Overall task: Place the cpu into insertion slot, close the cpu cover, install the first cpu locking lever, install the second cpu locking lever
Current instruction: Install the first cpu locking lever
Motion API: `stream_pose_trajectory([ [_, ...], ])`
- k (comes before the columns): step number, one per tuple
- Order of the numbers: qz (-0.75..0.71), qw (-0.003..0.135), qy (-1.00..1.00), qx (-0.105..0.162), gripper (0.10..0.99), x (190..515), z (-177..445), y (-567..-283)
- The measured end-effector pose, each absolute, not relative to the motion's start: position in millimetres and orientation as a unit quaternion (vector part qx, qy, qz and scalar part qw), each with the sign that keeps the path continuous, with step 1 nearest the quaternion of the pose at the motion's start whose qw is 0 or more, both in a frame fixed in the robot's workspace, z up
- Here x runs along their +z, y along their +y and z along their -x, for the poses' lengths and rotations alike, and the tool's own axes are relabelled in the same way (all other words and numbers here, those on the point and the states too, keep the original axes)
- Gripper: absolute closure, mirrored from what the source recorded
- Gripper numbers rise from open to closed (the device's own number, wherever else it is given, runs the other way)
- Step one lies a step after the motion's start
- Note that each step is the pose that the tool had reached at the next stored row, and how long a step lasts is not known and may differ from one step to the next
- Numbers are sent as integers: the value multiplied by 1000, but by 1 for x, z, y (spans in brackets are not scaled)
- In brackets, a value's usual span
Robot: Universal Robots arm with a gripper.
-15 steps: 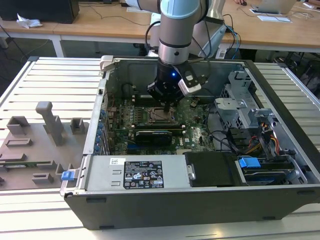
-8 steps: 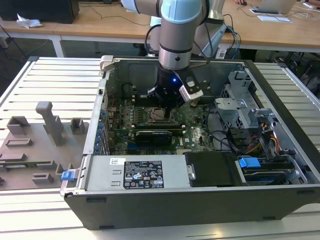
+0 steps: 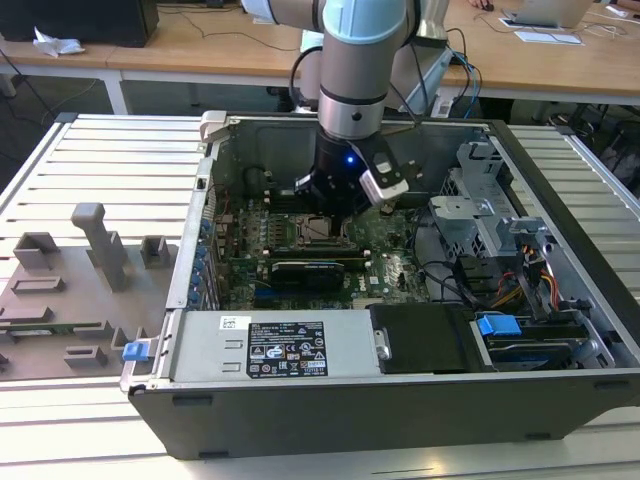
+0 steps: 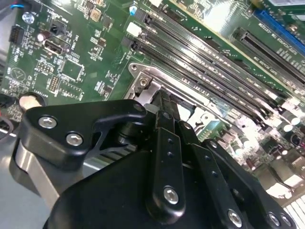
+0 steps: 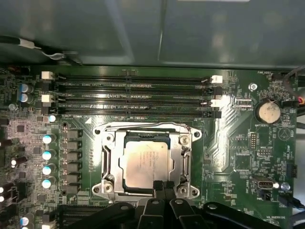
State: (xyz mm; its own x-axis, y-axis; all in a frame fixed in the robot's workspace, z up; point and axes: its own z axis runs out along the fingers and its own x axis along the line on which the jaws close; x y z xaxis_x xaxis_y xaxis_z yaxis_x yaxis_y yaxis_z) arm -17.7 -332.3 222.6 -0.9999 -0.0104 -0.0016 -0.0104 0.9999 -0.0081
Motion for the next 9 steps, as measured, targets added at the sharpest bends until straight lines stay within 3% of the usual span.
stream_pose_trajectory([
  [9, 5, 1, 1000, -4, 980, 249, 18, -332],
])
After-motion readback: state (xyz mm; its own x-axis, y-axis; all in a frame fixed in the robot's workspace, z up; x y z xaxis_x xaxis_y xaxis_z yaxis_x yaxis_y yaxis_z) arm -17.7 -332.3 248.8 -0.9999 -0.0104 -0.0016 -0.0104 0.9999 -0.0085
